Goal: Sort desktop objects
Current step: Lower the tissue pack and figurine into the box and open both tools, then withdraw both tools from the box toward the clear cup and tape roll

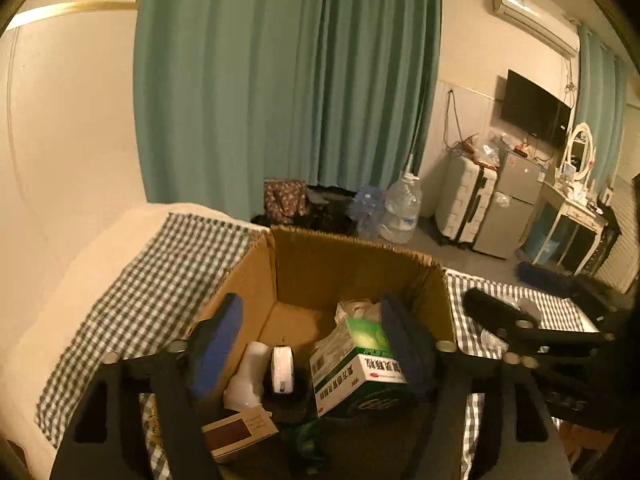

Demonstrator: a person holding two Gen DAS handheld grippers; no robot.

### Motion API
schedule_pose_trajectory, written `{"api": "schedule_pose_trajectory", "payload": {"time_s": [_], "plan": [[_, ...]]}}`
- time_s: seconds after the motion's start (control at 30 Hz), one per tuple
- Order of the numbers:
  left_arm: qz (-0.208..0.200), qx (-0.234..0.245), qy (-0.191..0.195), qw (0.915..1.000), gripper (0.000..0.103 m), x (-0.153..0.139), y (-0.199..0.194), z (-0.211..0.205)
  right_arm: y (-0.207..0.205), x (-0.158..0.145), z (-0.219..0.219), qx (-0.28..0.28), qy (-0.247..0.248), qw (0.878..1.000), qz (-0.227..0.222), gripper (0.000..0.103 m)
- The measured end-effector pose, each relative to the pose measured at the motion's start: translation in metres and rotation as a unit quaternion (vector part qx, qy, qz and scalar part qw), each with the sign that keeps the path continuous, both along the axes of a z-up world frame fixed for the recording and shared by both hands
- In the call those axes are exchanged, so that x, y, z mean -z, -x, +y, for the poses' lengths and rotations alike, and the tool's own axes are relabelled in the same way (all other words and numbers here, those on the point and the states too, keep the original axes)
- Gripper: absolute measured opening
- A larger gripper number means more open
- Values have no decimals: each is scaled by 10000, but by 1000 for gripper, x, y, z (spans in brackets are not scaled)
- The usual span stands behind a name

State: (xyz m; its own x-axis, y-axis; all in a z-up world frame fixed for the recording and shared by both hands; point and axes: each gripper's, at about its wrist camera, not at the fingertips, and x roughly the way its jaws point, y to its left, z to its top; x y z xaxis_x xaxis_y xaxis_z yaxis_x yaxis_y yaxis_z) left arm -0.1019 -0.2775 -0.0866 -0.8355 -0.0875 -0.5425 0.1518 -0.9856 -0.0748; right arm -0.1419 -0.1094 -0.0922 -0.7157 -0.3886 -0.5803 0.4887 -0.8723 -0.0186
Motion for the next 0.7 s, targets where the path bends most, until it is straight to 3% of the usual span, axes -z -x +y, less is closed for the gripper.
{"api": "schedule_pose_trajectory", "payload": {"time_s": [0.07, 0.13, 0.2, 0.3, 0.47, 0.7], "plan": [[155, -110, 24, 9998, 90, -9, -2, 2, -6, -11, 7, 88, -78, 9996, 275, 89], [383, -171, -20, 9991, 103, -19, -8, 5, -10, -22, 17, 202, -14, 9991, 386, 90], [535, -259, -81, 9982, 103, -29, -10, 6, -13, -32, 28, 272, 114, 9989, 376, 90], [453, -372, -191, 9981, 103, -38, -10, 6, -19, -44, 42, 460, 238, 9978, 407, 92], [594, -344, 271, 9973, 103, -57, -26, 35, -38, -69, 64, 627, 325, 9954, 653, 103], [818, -214, 508, 9951, 103, -74, -40, 74, -57, -83, 93, 655, 123, 9940, 863, 103]]}}
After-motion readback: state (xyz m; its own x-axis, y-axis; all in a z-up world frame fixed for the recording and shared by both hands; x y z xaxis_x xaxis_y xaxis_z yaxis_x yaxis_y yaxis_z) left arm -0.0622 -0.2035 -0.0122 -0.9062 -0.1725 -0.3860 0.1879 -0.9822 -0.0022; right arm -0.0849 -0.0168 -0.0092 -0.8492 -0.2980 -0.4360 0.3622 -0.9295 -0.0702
